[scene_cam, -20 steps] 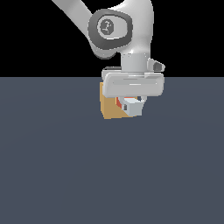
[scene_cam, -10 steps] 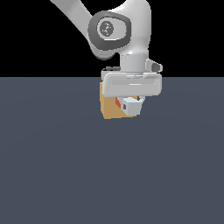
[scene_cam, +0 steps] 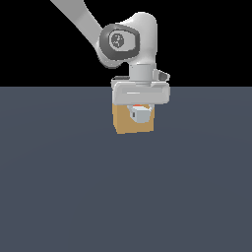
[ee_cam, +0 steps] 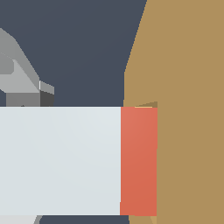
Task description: Insert the peg into the horizontal hole in a box.
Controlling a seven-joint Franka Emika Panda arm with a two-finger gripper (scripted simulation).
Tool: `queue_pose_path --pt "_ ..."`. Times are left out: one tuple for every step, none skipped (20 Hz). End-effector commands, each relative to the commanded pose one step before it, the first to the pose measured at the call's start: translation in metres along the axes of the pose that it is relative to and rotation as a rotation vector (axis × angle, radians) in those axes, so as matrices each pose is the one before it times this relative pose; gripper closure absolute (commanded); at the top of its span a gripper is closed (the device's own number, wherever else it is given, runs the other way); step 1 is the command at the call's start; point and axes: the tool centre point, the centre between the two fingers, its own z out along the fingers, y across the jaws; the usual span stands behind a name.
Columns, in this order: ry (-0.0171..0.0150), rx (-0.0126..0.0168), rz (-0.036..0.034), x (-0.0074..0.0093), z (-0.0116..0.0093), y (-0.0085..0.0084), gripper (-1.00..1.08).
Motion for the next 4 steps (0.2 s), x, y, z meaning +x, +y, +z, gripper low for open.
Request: queue_pose_path --pt "-0.00053 -0.00394 0.00223 0.00978 -0.00212 0.0013 1.08" --pt "0.0 0.0 0.0 0.00224 0.00001 0.0001 1.08" --pt "0.0 0.0 0.0 0.00134 0.00001 0.00006 1.08" --pt "-0.00004 -0.00048 0.00008 0.0004 -0.00033 -0.00002 1.08"
